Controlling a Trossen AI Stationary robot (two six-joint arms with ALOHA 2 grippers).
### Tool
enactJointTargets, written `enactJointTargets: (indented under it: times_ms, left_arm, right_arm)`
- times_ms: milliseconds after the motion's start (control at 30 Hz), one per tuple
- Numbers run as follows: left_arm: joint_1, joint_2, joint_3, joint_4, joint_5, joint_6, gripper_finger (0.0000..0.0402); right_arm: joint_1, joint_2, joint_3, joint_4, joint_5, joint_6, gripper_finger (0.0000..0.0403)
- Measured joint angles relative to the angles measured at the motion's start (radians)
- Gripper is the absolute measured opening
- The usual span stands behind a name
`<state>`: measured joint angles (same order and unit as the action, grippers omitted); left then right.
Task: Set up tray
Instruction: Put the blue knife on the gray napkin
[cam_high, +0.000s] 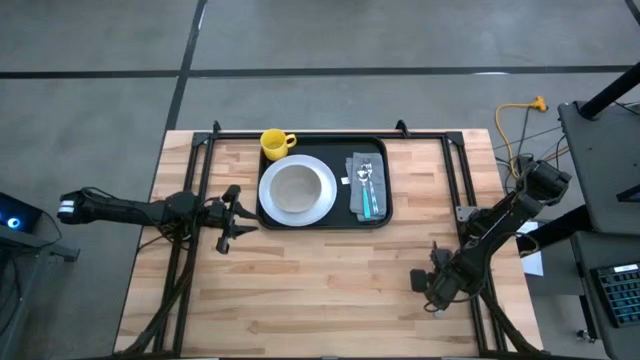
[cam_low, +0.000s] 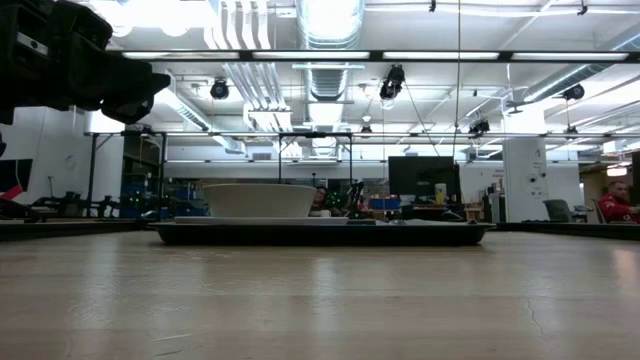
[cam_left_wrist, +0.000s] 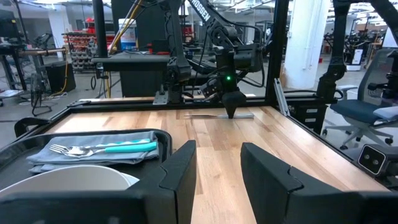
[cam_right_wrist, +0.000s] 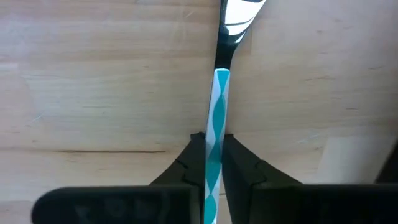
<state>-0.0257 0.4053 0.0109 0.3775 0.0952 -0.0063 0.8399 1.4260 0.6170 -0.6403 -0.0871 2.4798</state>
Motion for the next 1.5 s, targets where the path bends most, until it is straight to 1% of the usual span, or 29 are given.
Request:
enactJointTargets:
  times_ms: [133, 267, 367, 700, 800, 1000, 1167, 1500]
  left_arm:
    - [0.0, 0.0, 0.0, 0.0, 0.0, 0.0, 0.0108]
    - [0.0, 0.0, 0.0, 0.0, 0.0, 0.0, 0.0108]
    - [0.0, 0.0, 0.0, 0.0, 0.0, 0.0, 0.0108]
    - [0.0, 0.0, 0.0, 0.0, 0.0, 0.0, 0.0108]
    - [0.0, 0.0, 0.0, 0.0, 0.0, 0.0, 0.0108]
    - [0.0, 0.0, 0.0, 0.0, 0.0, 0.0, 0.0108]
    - [0.0, 0.0, 0.0, 0.0, 0.0, 0.0, 0.0108]
    - [0.0, 0.0, 0.0, 0.0, 0.0, 0.0, 0.0108]
  right_arm:
    - [-0.017, -0.017, -0.002, 0.0, 0.002, -0.001, 0.0022]
    - [-0.046, -0.053, -0.003, -0.015, 0.059, -0.013, 0.0022]
    - [-0.073, -0.083, -0.003, -0.035, 0.068, -0.058, 0.0022]
    - [-0.246, -0.185, -0.002, -0.1, 0.06, -0.218, 0.0022]
    - [-0.302, -0.196, 0.002, -0.117, 0.025, -0.261, 0.0022]
    - [-0.411, -0.153, 0.093, -0.219, 0.019, -0.405, 0.0022]
    - [-0.519, -0.096, 0.189, -0.314, 0.045, -0.511, 0.0022]
    - [-0.757, -0.002, 0.322, -0.326, 0.047, -0.789, 0.0022]
